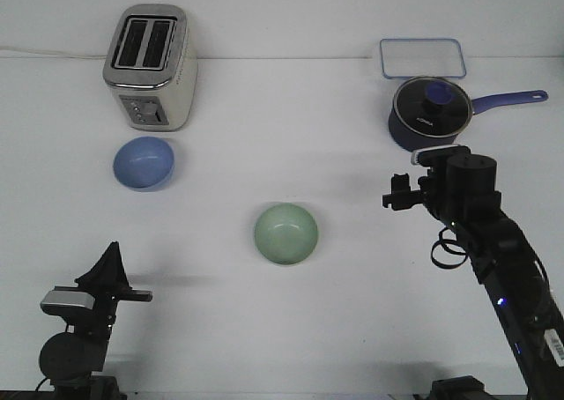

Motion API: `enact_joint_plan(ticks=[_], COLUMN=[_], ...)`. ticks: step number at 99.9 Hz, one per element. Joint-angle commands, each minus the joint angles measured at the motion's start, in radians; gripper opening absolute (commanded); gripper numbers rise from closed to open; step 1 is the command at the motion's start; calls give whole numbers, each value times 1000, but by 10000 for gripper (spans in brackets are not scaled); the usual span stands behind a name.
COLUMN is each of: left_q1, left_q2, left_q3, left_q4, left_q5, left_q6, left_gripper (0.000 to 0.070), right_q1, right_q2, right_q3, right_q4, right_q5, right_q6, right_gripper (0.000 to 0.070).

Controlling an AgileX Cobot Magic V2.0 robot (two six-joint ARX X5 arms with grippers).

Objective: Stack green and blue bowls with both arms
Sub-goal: 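Open the right gripper and withdraw it toward the robot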

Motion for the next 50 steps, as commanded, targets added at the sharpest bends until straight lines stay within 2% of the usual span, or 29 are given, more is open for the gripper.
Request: enact_joint_plan(ticks=[1, 25, 50], left_q1=[2, 2, 2], left_q2=[-1, -1, -1], left_q3=[-19, -19, -19], left_q4=[11, 11, 11], left_q5=[-1, -1, -1], left_q6=[-2, -2, -2], left_gripper=[10, 10, 10], right_q1=[1, 1, 1], right_q2=[-25, -152, -277], right_q3=[-45, -319, -539], right_q4=[58, 313, 478], right_q5=[0, 0, 1], right_q6=[-11, -6, -11], right_gripper=[448, 448, 448])
